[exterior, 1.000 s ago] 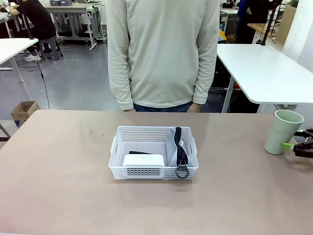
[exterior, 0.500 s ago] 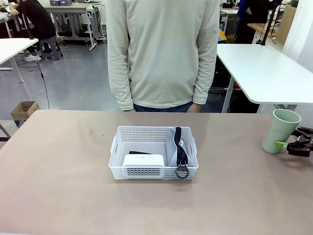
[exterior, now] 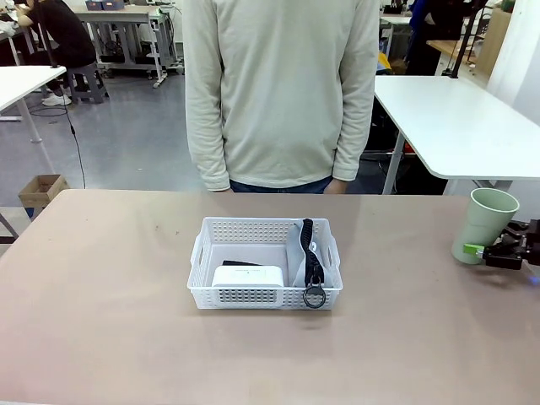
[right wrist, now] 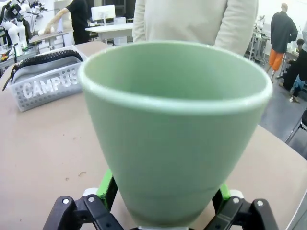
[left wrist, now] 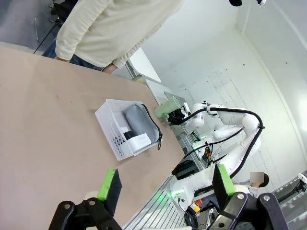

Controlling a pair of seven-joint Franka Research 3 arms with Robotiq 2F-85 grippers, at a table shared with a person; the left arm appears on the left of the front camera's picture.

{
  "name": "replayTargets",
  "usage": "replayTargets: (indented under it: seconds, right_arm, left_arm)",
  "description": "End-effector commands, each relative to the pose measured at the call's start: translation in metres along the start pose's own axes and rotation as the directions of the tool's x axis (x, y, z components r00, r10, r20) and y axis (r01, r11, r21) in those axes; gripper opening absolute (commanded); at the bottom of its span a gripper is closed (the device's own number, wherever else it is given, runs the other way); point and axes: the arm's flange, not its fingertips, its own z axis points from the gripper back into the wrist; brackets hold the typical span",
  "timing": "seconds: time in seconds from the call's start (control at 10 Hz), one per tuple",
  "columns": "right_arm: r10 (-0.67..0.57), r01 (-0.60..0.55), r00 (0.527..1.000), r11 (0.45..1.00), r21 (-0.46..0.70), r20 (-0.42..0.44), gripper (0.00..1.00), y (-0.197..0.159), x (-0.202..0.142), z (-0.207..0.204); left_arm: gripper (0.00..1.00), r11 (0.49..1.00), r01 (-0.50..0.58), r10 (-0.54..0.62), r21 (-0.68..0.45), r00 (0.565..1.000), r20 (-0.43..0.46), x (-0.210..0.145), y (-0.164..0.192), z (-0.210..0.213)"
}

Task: Efficiently arrange items inside the basket to fit them all.
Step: Pick up the Reusable plastic cup and place it inside the Organizing basket.

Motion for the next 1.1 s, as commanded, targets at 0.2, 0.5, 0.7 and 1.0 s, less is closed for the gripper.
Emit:
replayTargets:
  seconds: [0.2, 0.5, 0.7, 1.0]
  right_arm:
    - [0.004, -0.008, 0.990, 0.999, 0.035, 0.139, 1.00, 0.012, -0.018, -0.008]
    - [-0.046, 0.021, 0.979, 0.992, 0.125, 0.201, 1.00, 0.015, -0.002, -0.002]
    - [-0.040, 0.016, 0.981, 0.992, 0.127, 0.192, 1.00, 0.016, 0.001, -0.002]
    - [-0.040, 0.018, 0.981, 0.993, 0.113, 0.190, 0.46, 0.016, 0.001, -0.002]
  left_arm:
    - [1.00, 1.000, 0.024, -0.024, -0.018, 1.000, 0.015, 0.000, -0.001, -0.001]
    - [1.00, 1.000, 0.024, -0.024, -0.018, 1.000, 0.015, 0.000, -0.001, -0.001]
    - [1.00, 1.000, 0.024, -0.024, -0.018, 1.000, 0.015, 0.000, -0.001, -0.001]
    - [1.00, 1.000, 0.024, -0.024, -0.018, 1.000, 0.015, 0.000, -0.001, -0.001]
